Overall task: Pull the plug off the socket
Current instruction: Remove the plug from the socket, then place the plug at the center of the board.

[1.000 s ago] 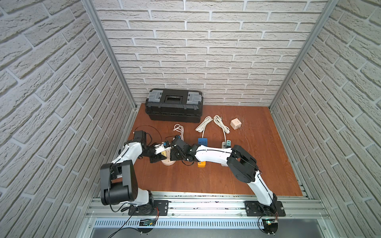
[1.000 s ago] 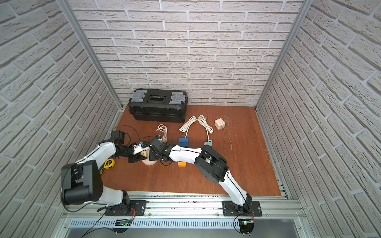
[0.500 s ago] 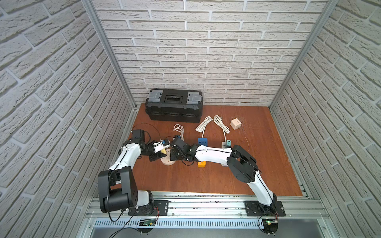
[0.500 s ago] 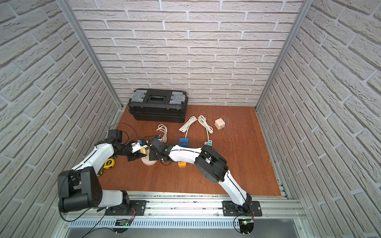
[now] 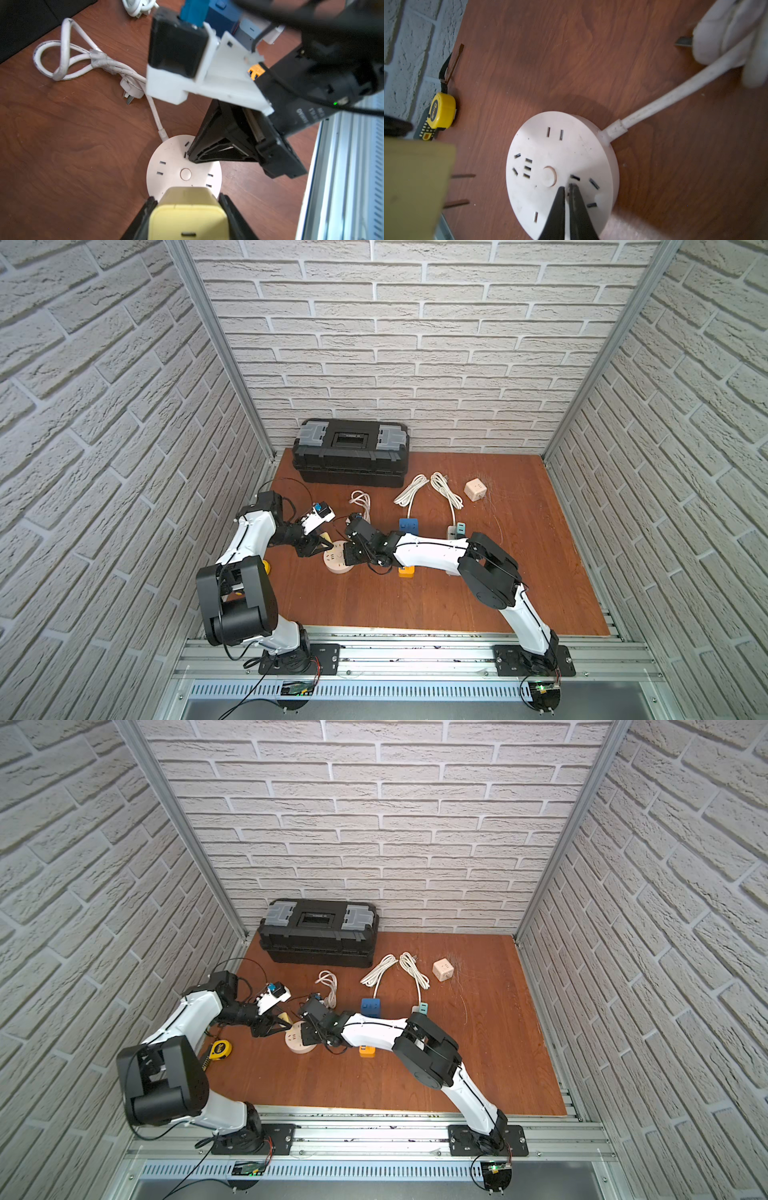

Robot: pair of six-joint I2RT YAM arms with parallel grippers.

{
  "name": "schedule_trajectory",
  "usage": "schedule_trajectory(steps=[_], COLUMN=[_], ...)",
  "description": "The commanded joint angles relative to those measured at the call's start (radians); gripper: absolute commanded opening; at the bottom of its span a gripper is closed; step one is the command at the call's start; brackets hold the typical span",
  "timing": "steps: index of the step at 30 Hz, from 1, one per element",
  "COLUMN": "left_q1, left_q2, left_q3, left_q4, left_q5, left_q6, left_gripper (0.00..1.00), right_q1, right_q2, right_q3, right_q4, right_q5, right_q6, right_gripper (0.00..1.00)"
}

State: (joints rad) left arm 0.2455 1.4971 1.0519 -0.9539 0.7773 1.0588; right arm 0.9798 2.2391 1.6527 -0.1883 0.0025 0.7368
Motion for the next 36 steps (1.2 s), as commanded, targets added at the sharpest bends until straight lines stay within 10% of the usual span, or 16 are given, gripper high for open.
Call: schedule_trajectory(steps=[1,11,24,36], left_q1=[0.026,0.047,-0.052,-0.128], left_q2=[-0.003,-0.07,-0.111,-0.089], left_q3=[0.043,0.065,0.146,0.19], left_q4=[-0.077,-0.094,-0.322,-0.45], left_q5=[0.087,0.159,0.126,0.217], left_q6=[-0.078,-0.195,-0.172,-0.147], left_gripper=[0.0,0.0,0.0,0.0], right_q1=[-0.003,0.013,0.078,0.161], right_q2=[-0.025,-0.214,-0.602,-0.529], right_q3=[-0.032,-0.046,-0.386,-0.269], right_q4=[-0.098,0.036,0.204,0.079], right_q5=[-0.001,-0.067,-0.004,0.148], right_q6=[-0.121,-0.313,-0.512,-0.606], right_gripper=[0.24,0.44,0.45,0.46])
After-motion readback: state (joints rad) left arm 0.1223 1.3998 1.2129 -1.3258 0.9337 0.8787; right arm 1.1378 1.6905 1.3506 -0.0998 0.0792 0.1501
